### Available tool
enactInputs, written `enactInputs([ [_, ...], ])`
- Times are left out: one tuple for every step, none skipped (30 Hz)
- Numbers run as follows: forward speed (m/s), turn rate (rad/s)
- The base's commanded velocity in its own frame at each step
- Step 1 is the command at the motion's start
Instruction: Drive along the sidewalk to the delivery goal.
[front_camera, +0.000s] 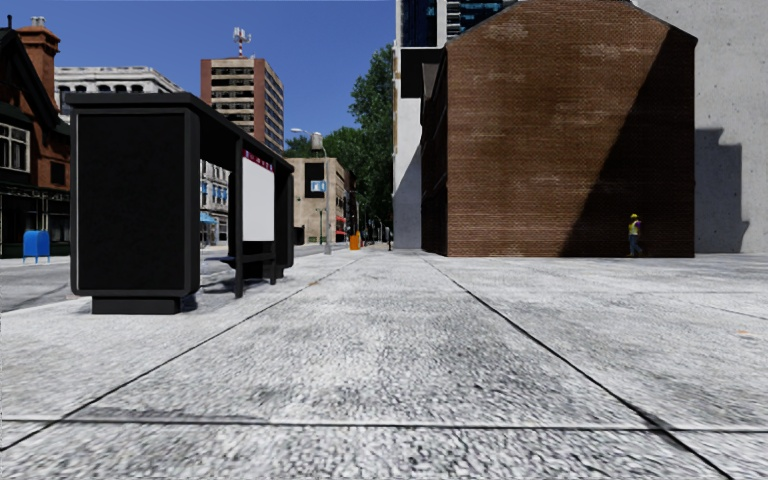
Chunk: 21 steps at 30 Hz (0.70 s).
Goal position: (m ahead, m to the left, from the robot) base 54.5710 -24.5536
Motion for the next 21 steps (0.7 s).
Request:
enactInputs([
  [2.0, 0.0],
  [2.0, 0.0],
  [2.0, 0.0],
  [2.0, 0.0],
  [2.0, 0.0],
  [2.0, 0.0],
  [2.0, 0.0],
  [2.0, 0.0],
  [2.0, 0.0],
  [2.0, 0.0],
  [2.0, 0.0],
  [2.0, 0.0],
  [2.0, 0.0],
  [2.0, 0.0],
  [2.0, 0.0],
  [2.0, 0.0],
  [2.0, 0.0],
  [2.0, 0.0],
  [2.0, 0.0],
  [2.0, 0.0],
  [2.0, 0.0],
])
